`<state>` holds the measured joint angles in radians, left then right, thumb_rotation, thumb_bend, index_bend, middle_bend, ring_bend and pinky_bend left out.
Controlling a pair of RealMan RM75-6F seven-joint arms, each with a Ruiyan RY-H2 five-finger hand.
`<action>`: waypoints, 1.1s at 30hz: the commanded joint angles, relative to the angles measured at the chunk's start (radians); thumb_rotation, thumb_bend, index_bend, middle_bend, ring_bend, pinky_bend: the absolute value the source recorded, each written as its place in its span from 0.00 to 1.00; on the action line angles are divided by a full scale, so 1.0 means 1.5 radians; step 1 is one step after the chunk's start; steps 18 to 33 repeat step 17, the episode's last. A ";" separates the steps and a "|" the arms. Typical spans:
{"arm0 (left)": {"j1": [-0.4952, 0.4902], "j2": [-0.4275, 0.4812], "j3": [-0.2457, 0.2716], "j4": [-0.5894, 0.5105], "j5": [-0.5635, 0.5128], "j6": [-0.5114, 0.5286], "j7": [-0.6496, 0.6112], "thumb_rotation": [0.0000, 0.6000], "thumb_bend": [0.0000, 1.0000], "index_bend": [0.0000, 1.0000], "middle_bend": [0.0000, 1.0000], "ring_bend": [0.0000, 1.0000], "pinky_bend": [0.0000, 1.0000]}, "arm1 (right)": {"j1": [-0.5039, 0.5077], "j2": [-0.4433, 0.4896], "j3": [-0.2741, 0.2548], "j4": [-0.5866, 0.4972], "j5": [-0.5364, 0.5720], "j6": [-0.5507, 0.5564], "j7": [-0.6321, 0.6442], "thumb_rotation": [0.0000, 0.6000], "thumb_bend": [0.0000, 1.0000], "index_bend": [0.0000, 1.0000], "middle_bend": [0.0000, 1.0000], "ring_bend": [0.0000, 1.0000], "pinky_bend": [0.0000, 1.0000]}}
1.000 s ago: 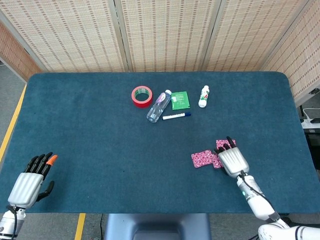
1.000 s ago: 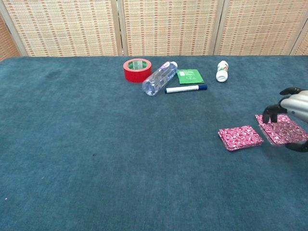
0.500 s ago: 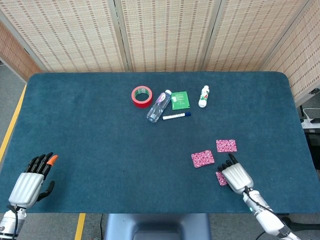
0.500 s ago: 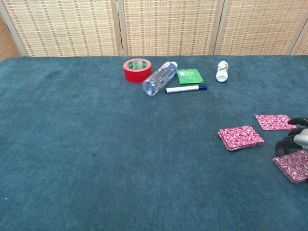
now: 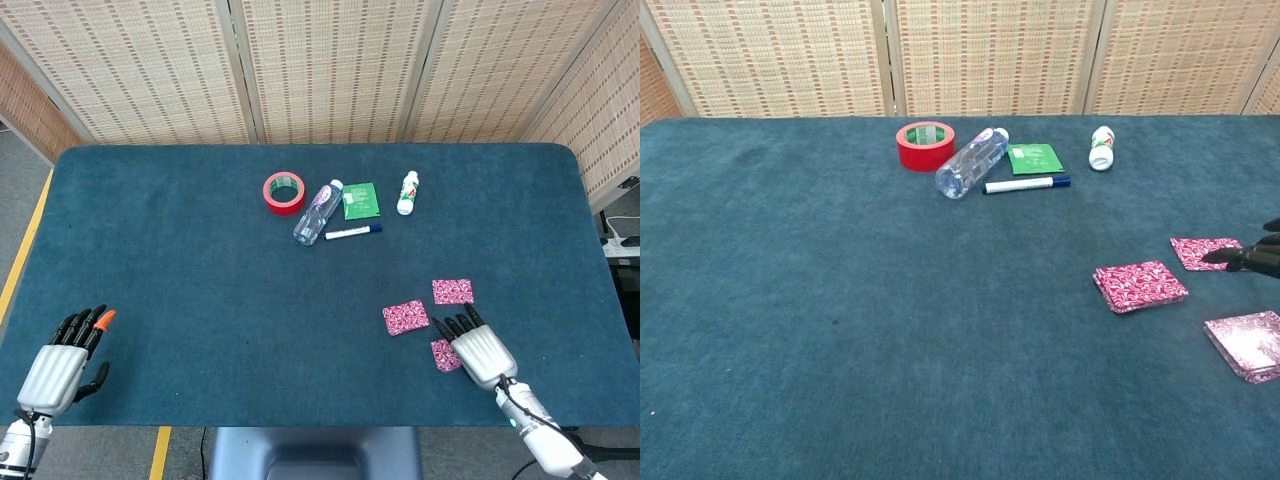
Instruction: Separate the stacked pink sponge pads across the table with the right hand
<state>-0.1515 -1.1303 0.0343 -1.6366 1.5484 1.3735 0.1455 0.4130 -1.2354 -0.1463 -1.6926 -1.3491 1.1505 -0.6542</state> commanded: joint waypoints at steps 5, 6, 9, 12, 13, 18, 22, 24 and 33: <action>0.006 0.002 -0.003 -0.002 0.005 0.018 -0.003 1.00 0.45 0.00 0.00 0.00 0.12 | -0.083 0.069 -0.002 -0.051 -0.090 0.158 0.092 1.00 0.24 0.00 0.13 0.09 0.00; 0.008 0.001 -0.004 0.001 0.008 0.025 -0.007 1.00 0.45 0.00 0.00 0.00 0.12 | -0.108 0.066 -0.002 -0.040 -0.107 0.204 0.102 1.00 0.24 0.00 0.11 0.07 0.00; 0.012 -0.004 -0.008 0.012 0.021 0.048 -0.014 1.00 0.45 0.00 0.00 0.00 0.11 | -0.165 0.041 0.001 0.000 -0.135 0.295 0.124 1.00 0.24 0.00 0.02 0.00 0.00; 0.015 -0.010 -0.009 0.022 0.027 0.057 -0.019 1.00 0.45 0.00 0.00 0.00 0.10 | -0.198 0.016 0.008 0.041 -0.140 0.333 0.183 1.00 0.24 0.00 0.00 0.00 0.00; 0.015 -0.011 -0.009 0.023 0.027 0.058 -0.019 1.00 0.45 0.00 0.00 0.00 0.10 | -0.203 0.011 0.012 0.050 -0.136 0.335 0.198 1.00 0.24 0.00 0.00 0.00 0.00; 0.016 -0.014 -0.010 0.024 0.025 0.057 -0.014 1.00 0.45 0.00 0.00 0.00 0.10 | -0.205 0.018 0.021 0.065 -0.138 0.322 0.220 1.00 0.24 0.00 0.00 0.00 0.00; 0.016 -0.014 -0.010 0.024 0.025 0.057 -0.014 1.00 0.45 0.00 0.00 0.00 0.10 | -0.205 0.018 0.021 0.065 -0.138 0.322 0.220 1.00 0.24 0.00 0.00 0.00 0.00; 0.016 -0.014 -0.010 0.024 0.025 0.057 -0.014 1.00 0.45 0.00 0.00 0.00 0.10 | -0.205 0.018 0.021 0.065 -0.138 0.322 0.220 1.00 0.24 0.00 0.00 0.00 0.00; 0.016 -0.014 -0.010 0.024 0.025 0.057 -0.014 1.00 0.45 0.00 0.00 0.00 0.10 | -0.205 0.018 0.021 0.065 -0.138 0.322 0.220 1.00 0.24 0.00 0.00 0.00 0.00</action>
